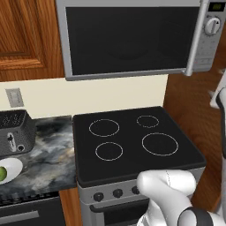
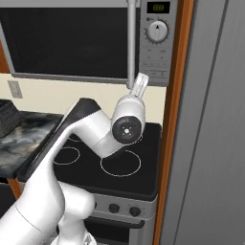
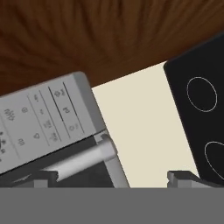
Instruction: Remove the mango from the bowl and place it on the small plate. Then place the bowl with only the shrimp in the microwave, close the door, and press the start button to microwave the shrimp.
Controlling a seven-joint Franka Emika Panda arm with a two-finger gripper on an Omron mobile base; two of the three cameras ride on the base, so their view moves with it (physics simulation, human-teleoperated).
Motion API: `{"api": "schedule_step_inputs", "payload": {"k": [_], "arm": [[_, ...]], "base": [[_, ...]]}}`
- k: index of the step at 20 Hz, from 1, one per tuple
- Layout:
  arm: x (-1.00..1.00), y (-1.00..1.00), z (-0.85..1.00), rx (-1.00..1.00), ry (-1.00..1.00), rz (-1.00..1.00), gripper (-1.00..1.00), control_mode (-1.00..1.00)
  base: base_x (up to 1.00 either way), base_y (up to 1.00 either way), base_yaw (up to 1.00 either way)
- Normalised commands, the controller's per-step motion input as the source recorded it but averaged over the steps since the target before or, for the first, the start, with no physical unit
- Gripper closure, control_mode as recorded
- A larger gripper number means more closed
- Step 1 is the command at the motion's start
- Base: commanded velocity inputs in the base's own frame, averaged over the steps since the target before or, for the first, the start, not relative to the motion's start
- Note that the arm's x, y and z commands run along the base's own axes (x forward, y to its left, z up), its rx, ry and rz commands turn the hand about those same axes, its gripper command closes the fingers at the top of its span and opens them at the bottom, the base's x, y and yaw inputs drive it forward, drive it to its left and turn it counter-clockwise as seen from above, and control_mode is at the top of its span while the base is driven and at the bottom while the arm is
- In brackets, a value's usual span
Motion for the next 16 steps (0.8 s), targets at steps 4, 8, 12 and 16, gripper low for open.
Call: {"api": "schedule_step_inputs", "payload": {"k": [4,8,12,16], "arm": [[0.32,-0.34,0.08,0.00,0.00,-0.02,-1.00,-1.00],[0.27,-0.34,0.07,0.00,0.00,0.00,-1.00,-1.00],[0.38,-0.22,0.00,0.01,0.00,0.00,-1.00,-1.00],[0.37,0.00,0.00,0.01,0.00,0.00,-1.00,-1.00]], "base": [[0.00,0.00,0.00],[0.00,0.00,0.00],[0.00,0.00,0.00],[0.00,0.00,0.00]]}}
